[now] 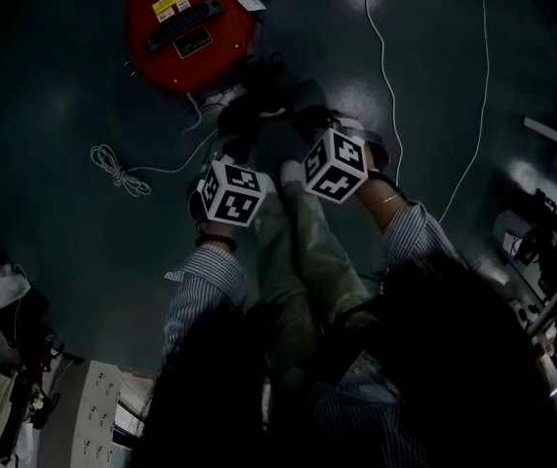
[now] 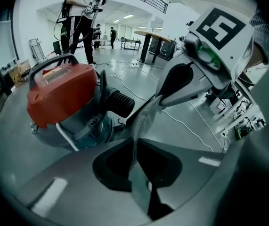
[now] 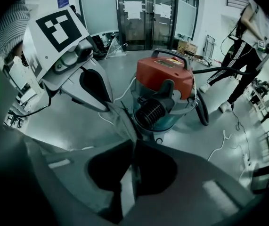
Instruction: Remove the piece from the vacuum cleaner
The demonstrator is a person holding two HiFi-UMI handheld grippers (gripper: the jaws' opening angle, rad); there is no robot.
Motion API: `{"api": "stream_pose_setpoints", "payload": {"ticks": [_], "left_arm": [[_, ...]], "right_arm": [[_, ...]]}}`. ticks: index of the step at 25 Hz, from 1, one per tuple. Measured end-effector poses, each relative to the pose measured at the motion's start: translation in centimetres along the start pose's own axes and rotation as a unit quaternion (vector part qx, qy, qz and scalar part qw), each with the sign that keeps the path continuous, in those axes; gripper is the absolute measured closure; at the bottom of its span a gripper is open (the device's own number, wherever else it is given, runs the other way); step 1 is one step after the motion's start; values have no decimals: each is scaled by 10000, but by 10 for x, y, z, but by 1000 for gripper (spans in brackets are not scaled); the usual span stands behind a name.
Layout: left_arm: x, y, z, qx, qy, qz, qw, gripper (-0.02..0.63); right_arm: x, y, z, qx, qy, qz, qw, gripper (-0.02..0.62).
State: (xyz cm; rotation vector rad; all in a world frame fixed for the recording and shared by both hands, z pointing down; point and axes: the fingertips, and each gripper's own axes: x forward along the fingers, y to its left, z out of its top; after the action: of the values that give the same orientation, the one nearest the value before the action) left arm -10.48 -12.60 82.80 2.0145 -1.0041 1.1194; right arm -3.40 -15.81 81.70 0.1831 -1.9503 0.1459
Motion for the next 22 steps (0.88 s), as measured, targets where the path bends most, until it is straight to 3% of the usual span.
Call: {"api": "stream_pose_setpoints", "payload": {"ticks": [4,13,22], "left_arm": [[-2,-10,-8,165,36,-7,9999,577],[-26,-22,-3,-41,-58,-129,9999,577],[-116,-38,46,-247,-435,-143,9986,577]], "right_arm": [[-2,10,-9,-78,8,43,10000,574],[-27,15,-1,-45,-101,23,9999,574],[-128,16,40,154,-432,-5,9989,574]]}}
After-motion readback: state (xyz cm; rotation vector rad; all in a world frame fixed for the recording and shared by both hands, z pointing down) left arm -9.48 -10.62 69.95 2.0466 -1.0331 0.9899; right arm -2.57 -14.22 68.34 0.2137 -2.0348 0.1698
